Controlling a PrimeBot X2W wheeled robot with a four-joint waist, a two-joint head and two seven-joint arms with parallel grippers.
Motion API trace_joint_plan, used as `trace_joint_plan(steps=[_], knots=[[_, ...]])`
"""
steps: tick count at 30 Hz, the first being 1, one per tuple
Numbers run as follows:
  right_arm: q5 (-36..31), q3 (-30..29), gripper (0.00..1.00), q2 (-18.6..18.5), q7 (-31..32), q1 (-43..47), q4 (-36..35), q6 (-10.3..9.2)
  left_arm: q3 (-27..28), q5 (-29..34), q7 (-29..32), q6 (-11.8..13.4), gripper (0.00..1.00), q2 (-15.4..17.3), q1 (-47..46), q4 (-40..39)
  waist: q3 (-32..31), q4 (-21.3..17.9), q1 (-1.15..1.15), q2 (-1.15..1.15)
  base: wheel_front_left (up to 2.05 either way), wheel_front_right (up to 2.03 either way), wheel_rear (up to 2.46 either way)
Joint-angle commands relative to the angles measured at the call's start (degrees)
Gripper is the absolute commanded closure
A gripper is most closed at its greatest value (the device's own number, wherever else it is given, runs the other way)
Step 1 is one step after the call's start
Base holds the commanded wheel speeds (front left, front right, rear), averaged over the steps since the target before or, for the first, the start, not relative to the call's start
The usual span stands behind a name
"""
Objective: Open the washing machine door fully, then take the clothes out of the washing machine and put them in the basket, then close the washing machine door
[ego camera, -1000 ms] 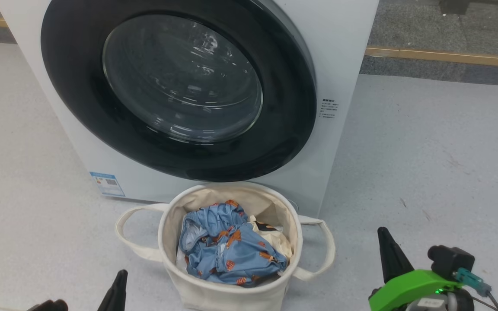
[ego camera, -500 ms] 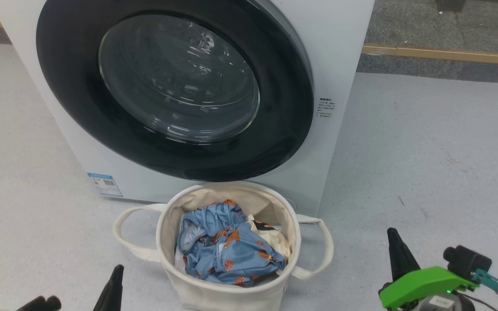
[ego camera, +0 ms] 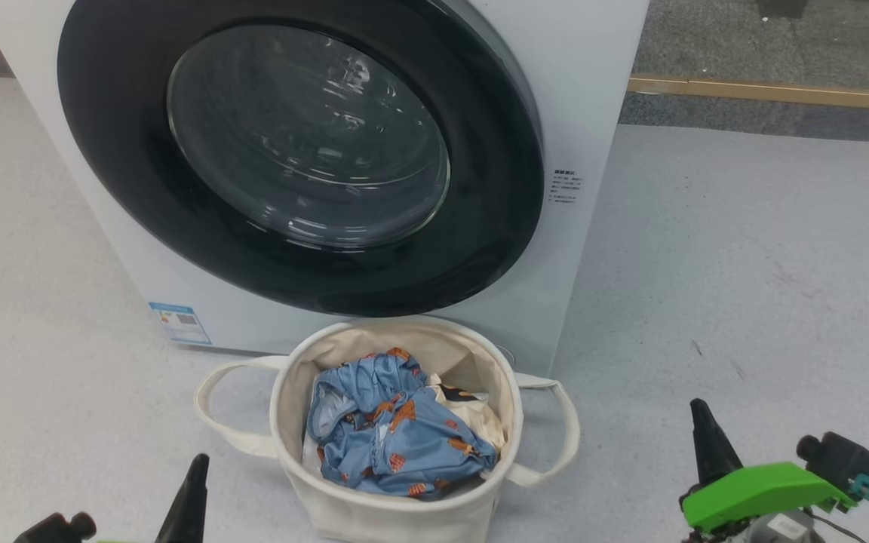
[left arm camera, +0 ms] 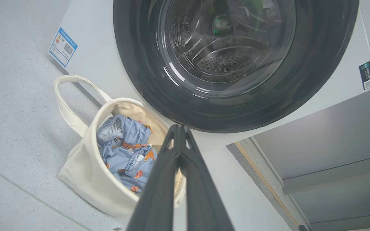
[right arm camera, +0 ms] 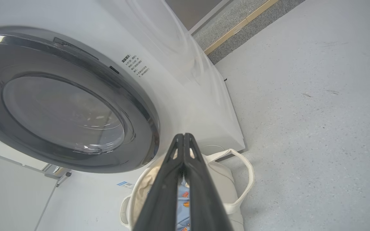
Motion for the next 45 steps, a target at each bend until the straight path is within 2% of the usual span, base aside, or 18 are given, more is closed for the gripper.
trace_joint_plan(steps=[1,45], knots=[[1.33,0.03,1.00,-0.74,0.33,-2.65,-2.11,0.01,1.80,-0.75,0.24,-0.68,1.00,0.20,-2.74,-1.37,0.01,-0.02,0.00,0.00,0.00,0.00,0.00],[29.27,-5.68,1.00,-0.80,6.06,-2.71,-2.56,0.00,10.35,-17.45,6.05,-3.78,1.00,-6.46,-6.08,2.42,0.35,-1.14,0.00,0.00,0.00,0.00,0.00]])
